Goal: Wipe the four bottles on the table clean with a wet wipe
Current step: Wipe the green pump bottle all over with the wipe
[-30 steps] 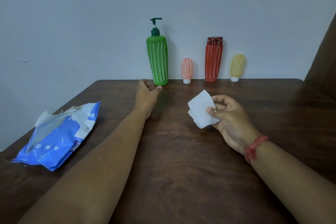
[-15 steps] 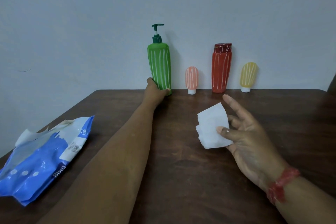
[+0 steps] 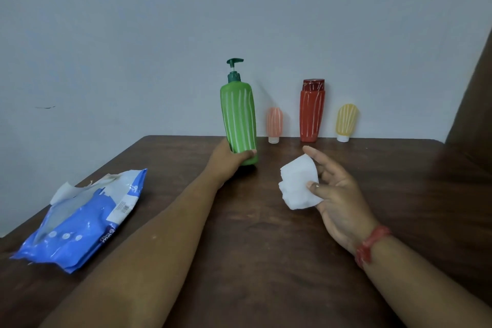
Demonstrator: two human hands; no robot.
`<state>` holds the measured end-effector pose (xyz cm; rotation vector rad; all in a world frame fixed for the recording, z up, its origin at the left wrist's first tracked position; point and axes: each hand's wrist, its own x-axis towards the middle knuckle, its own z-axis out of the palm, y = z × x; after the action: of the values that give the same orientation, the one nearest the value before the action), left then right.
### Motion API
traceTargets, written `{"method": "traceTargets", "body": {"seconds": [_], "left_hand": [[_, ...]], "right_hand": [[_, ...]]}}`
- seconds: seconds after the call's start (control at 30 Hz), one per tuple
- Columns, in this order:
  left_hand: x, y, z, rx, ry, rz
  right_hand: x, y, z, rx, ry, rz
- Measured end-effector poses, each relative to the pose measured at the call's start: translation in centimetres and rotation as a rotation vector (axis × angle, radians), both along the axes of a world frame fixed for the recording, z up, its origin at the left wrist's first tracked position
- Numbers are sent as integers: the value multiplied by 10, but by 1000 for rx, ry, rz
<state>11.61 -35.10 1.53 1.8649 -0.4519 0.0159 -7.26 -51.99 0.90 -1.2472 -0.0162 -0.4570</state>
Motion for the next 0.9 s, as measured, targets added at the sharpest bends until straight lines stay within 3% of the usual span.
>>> {"method": "traceTargets", "body": {"seconds": [0.3,0.63,0.73,0.9], "left_hand": [[-133,37,-4,3,27,-139],[-161,39,0,80,-20,-120],[-160,38,0,103,-27,-149],[-160,29,0,213,-118,-181]], "right_hand": [[-23,12,12,-41,14,36],[-33,12,32,-602,-146,-307],[-30,8,32,-570,-174,-382],[-27,8,30,-287,-168,-401]]}}
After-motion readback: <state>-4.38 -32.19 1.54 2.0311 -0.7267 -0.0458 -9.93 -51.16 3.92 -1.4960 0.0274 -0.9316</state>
